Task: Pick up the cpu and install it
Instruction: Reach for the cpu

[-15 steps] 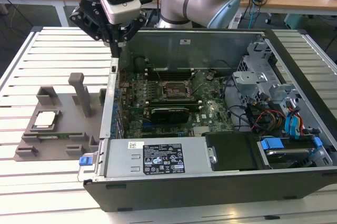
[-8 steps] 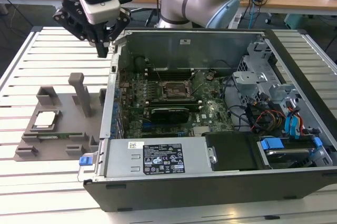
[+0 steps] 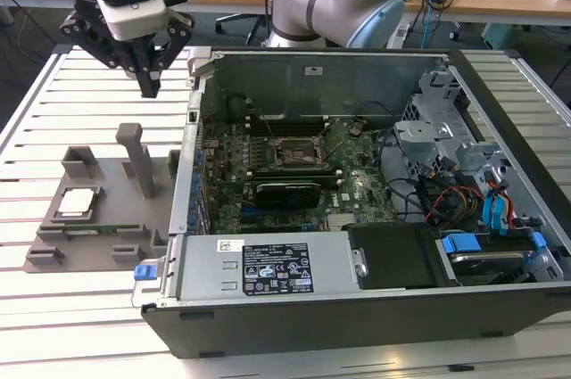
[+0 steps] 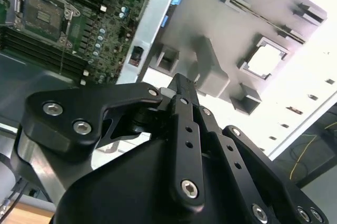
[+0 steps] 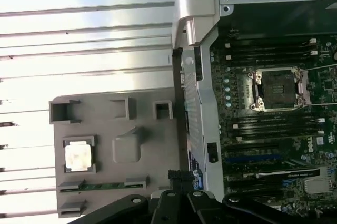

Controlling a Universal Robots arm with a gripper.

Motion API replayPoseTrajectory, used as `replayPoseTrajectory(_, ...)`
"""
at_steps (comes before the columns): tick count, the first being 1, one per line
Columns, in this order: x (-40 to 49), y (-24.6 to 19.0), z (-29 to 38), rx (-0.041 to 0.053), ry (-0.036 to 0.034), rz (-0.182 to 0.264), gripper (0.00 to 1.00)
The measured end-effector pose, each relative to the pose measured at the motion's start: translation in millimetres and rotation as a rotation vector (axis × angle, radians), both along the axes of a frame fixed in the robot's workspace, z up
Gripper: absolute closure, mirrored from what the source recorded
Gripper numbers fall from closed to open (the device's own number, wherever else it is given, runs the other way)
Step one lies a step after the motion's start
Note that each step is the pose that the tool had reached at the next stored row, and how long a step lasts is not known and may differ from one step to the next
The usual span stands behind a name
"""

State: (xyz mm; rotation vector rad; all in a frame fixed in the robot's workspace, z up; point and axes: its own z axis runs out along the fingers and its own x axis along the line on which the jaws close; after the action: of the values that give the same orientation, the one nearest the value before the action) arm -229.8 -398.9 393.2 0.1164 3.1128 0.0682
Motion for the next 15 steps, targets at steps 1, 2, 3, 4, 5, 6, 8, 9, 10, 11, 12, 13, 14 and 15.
replayPoseTrajectory(1, -3.4, 0.0, 0.0, 0.0000, -0.0001, 0.000, 0.89)
replayPoseTrajectory(2, -5.6, 0.0, 0.0, 0.0000, 0.0000, 0.000, 0.89)
replayPoseTrajectory(3, -9.8, 0.0, 0.0, 0.0001, -0.0001, 0.000, 0.89)
replayPoseTrajectory(4, -12.1, 0.0, 0.0, 0.0000, -0.0001, 0.000, 0.89)
replayPoseTrajectory(5, -14.6, 0.0, 0.0, 0.0000, -0.0001, 0.000, 0.89)
replayPoseTrajectory(6, -18.5, 0.0, 0.0, 0.0000, 0.0000, 0.000, 0.89)
replayPoseTrajectory(8, -29.1, 0.0, 0.0, 0.0000, -0.0003, 0.000, 0.89)
replayPoseTrajectory(9, -33.5, 0.0, -0.1, 0.0001, -0.0005, 0.000, 0.89)
replayPoseTrajectory(10, -37.1, 0.0, 0.0, 0.0001, -0.0006, 0.000, 0.89)
replayPoseTrajectory(11, -40.1, 0.0, 0.0, 0.0001, -0.0006, 0.000, 0.89)
replayPoseTrajectory(12, -43.9, 0.0, 0.0, 0.0000, -0.0006, 0.000, 0.89)
replayPoseTrajectory(13, -48.5, 0.0, 0.0, 0.0000, -0.0006, 0.000, 0.89)
replayPoseTrajectory(14, -52.4, 0.1, 0.0, 0.0000, -0.0007, 0.000, 0.89)
replayPoseTrajectory(15, -54.8, 0.1, 0.0, 0.0000, -0.0007, 0.000, 0.89)
